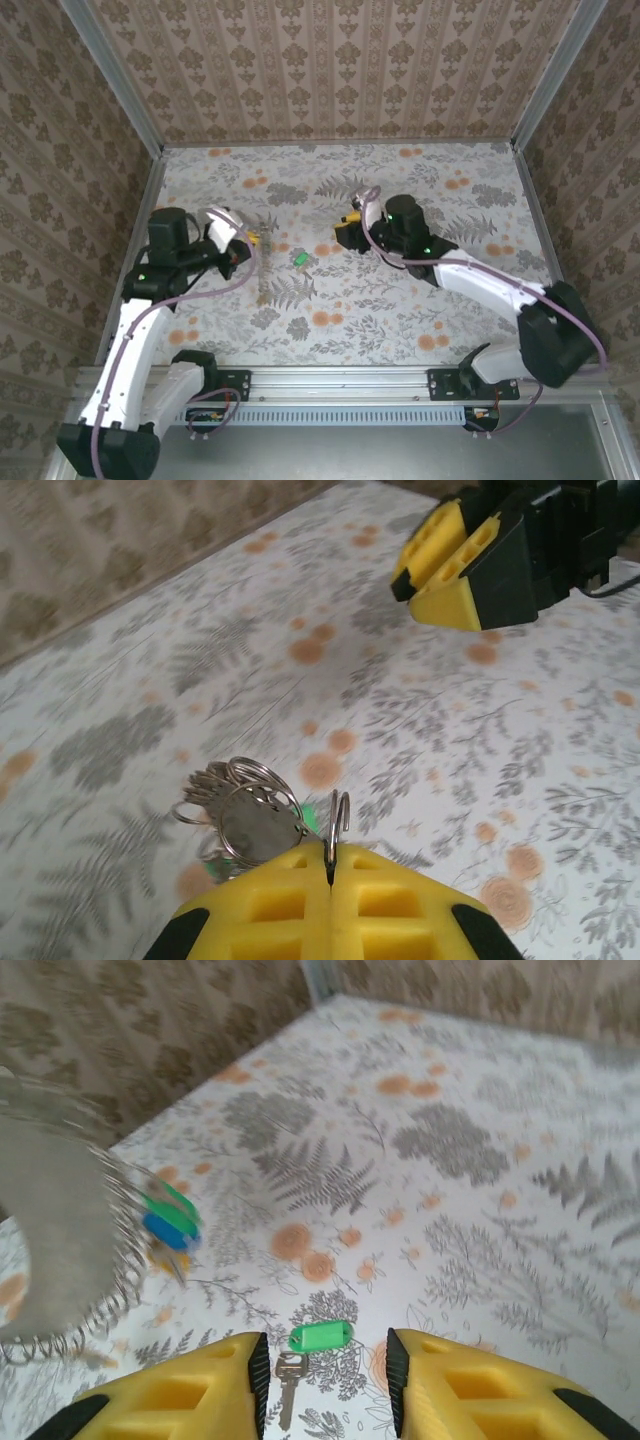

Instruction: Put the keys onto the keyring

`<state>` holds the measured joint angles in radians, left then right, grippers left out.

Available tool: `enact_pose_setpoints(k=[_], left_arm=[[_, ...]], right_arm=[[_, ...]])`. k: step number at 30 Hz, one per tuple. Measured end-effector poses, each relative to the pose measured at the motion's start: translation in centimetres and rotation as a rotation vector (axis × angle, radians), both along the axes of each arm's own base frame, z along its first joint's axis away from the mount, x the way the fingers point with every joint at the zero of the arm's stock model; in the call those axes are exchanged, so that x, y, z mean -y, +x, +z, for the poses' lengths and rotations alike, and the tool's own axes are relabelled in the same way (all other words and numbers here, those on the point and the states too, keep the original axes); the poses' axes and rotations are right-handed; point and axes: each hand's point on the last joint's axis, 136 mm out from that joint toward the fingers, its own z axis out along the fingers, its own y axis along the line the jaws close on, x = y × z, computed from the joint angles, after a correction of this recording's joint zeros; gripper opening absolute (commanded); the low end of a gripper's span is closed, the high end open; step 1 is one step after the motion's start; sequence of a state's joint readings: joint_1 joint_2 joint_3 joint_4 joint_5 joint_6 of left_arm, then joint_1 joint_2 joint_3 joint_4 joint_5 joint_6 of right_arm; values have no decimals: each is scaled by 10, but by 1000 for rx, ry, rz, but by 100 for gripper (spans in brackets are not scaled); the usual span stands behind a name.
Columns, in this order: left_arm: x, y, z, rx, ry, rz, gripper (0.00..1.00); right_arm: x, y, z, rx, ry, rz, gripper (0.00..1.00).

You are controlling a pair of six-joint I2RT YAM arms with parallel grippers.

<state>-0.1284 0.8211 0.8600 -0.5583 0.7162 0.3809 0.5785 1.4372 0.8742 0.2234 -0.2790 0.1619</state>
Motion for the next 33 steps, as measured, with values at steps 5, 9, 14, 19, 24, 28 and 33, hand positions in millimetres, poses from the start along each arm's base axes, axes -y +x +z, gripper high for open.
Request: enact_pose_setpoints(k=[5,9,14,19,24,28,33], left_arm=[[-43,11,-5,-74,-11,196,0],[-67,18,-10,-129,-38,304,0],[-78,22,-9,-159,-108,356,0],[-83,24,-12,-191,-160,382,0],[-81,25,-13,-197,-181,380,0],[-82,26,-11,-189,-183,381,0],[-81,26,-13,-197,-193,381,0]], right_arm=[[-32,3,-64,-221,-131,-55,41],[-60,-5,-96,-339,-237,-109,41],[-88,-5,-112,-406,-328,-173,45],[-105,-5,-129,-425,-448,-195,43],[-104,-18,-154,-451,-572,-190,42],[-108,-23,-166,-443,-636,-180,42],[-112,-19,-166,-405,-685,-191,42]])
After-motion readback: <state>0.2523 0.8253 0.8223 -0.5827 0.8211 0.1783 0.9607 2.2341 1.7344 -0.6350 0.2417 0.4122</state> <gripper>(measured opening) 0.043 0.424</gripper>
